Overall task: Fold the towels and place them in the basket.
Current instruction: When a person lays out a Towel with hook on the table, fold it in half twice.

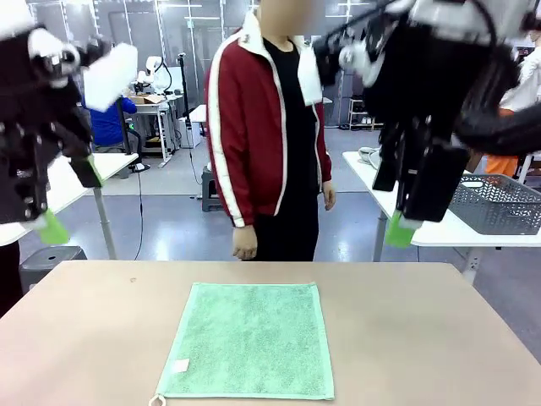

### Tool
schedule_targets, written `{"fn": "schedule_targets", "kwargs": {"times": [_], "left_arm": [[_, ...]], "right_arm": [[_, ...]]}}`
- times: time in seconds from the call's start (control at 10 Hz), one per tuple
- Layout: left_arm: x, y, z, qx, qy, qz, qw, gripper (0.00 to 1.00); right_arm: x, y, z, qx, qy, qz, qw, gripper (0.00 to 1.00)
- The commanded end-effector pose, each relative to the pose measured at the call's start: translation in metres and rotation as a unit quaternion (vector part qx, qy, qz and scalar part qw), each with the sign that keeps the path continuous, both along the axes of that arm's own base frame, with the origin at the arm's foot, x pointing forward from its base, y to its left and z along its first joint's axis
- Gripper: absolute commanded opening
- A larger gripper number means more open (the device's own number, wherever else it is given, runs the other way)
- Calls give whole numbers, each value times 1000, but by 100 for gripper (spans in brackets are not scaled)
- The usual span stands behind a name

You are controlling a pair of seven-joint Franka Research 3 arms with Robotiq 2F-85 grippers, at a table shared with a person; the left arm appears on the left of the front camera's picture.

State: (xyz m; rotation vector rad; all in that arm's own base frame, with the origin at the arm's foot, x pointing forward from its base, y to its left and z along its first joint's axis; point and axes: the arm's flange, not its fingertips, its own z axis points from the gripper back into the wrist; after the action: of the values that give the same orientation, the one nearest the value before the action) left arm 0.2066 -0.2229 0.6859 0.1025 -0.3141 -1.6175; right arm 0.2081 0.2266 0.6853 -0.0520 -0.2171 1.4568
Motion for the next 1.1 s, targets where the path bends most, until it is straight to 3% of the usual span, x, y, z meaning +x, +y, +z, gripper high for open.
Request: {"fn": "schedule_targets", "kwargs": {"times": [0.0, 0.2, 0.8, 1.0], "left_arm": [[1, 4, -7, 16, -21, -5, 1000, 100], [0, 1, -7, 10, 0, -2, 1000, 100], [1, 2, -9, 14, 0, -2, 1000, 100], [14, -1, -66, 12, 12, 29, 999, 100]], "right_arm": [[3, -1, -7, -2, 2, 21, 1000, 100], [2, 1, -7, -6, 6, 5, 1000, 100], [3, 1, -8, -6, 6, 9, 1000, 100], [26, 2, -53, -3, 20, 9, 1000, 100]]}}
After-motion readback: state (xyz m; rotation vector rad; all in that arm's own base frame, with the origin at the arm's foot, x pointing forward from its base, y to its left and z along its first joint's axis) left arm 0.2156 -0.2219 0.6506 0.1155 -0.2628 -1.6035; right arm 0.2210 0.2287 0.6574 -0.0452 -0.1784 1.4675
